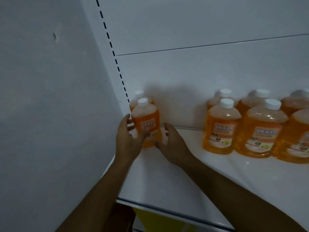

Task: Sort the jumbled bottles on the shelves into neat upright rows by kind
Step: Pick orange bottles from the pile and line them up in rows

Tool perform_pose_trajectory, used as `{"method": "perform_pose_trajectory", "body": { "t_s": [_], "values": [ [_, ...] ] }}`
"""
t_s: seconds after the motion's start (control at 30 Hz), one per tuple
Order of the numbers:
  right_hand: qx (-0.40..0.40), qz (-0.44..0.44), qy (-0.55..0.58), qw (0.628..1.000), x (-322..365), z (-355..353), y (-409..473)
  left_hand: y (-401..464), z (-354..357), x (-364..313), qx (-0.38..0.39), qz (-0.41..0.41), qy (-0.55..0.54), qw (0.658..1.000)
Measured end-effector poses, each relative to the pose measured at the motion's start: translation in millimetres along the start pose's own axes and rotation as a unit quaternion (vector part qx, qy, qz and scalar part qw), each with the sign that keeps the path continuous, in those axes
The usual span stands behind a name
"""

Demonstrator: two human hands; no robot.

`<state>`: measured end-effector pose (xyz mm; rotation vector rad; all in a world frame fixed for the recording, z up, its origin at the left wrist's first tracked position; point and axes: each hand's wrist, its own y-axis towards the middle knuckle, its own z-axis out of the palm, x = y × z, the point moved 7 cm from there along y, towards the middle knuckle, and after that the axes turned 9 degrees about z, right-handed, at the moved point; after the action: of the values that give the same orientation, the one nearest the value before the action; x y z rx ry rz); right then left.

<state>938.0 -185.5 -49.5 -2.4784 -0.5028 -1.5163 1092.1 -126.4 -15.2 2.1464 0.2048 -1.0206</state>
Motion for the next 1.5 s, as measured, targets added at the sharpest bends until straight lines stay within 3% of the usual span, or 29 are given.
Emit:
{"method": "perform_pose_trajectory", "body": {
  "t_s": [0.1,0.17,0.27,0.53,0.77,0.93,1.1,1.4,1.5],
  "values": [
    [-0.004,-0.005,0.036,0.999,2.6,13.4,10.6,11.4,4.6,0.5,0.038,0.049,-0.02,0.998],
    [-0.059,-0.016,0.03,0.998,-1.2,11.9,13.8,16.9,9.0,-1.1,0.055,0.067,-0.042,0.995],
    [-0.13,0.006,0.005,0.991,-12.6,2.0,15.4,20.5,25.1,-3.9,0.094,0.074,-0.082,0.989],
    [-0.209,0.025,-0.021,0.977,-12.4,-45.9,-12.9,34.0,89.5,-38.6,0.181,0.079,-0.216,0.956],
    [-0.205,0.096,-0.041,0.973,-17.4,-56.4,-11.5,44.8,136.5,-32.7,0.212,0.038,-0.237,0.948],
    [-0.197,0.045,-0.079,0.976,-9.4,-46.4,-16.9,43.8,143.0,-40.1,0.205,0.072,-0.221,0.951],
    [-0.211,0.046,-0.055,0.975,-23.7,-47.0,-24.8,41.9,141.8,-41.4,0.194,0.121,-0.13,0.965],
    [-0.1,0.02,-0.074,0.992,-6.4,-21.8,0.6,24.4,61.2,-46.6,0.079,0.211,-0.04,0.974],
    [-0.071,0.014,-0.058,0.996,3.8,-6.1,21.3,28.9,23.6,-29.7,0.014,0.18,-0.035,0.983]
  ]
}}
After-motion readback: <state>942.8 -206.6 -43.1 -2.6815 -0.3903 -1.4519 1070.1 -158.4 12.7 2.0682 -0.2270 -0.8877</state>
